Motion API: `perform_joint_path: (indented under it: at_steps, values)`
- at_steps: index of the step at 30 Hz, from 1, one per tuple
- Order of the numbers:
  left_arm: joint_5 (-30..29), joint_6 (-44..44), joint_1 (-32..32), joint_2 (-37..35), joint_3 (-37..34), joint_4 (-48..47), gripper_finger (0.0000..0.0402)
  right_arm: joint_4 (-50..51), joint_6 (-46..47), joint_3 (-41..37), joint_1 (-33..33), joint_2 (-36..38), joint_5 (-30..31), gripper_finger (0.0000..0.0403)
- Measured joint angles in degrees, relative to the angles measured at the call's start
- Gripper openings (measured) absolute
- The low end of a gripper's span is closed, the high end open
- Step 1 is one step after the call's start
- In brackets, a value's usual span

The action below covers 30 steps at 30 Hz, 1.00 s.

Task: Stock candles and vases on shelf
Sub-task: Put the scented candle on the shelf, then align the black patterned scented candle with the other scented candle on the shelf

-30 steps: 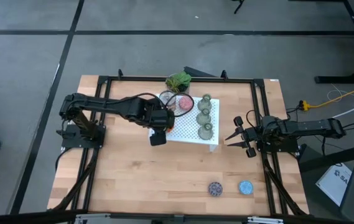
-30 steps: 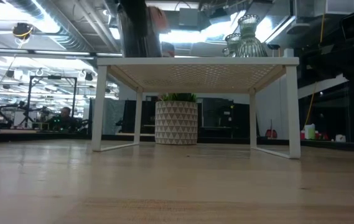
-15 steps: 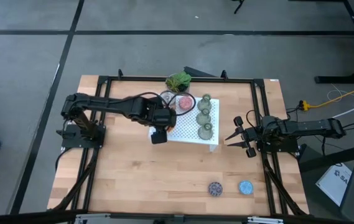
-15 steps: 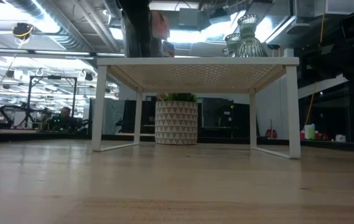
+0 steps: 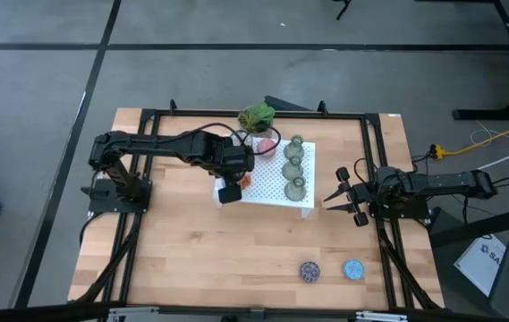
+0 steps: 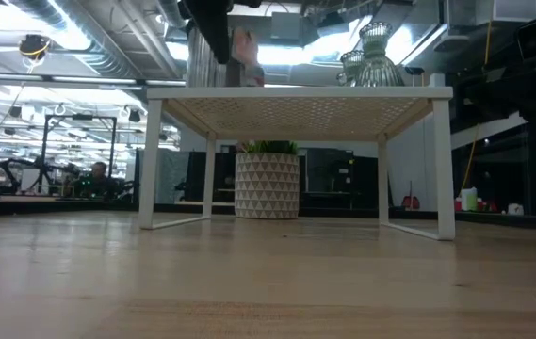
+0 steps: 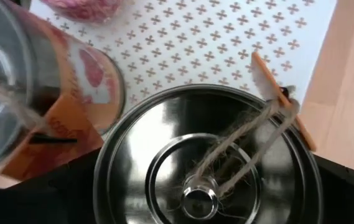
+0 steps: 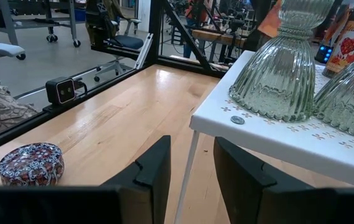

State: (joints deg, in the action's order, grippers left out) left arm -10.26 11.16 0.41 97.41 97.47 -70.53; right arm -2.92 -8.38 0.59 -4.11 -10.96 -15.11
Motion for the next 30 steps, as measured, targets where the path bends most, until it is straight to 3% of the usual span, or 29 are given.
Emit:
perform_joint_path:
  at_steps: [11, 16, 25, 30]
  values:
    - [-4.17, 0.0, 0.63, -2.39, 1.01, -0.51, 0.0397, 0.0, 0.0, -0.01, -0.01, 0.0, -0.01, 0.0124]
    - [-5.1, -1.51, 0.34, -2.65, 5.34, -0.33, 0.0397, 0.0, 0.0, 0.0, 0.01, 0.0, 0.0, 0.0124]
    - [-13.04, -4.46, -2.49, -2.67, 14.19, 0.18, 0.0397, 0.0, 0.0, 0.01, -0.01, 0.0, -0.02, 0.0124]
    - [-16.55, -4.62, -5.48, -2.65, 15.39, 4.42, 0.0397, 0.0, 0.0, -0.01, 0.0, 0.0, -0.01, 0.0124]
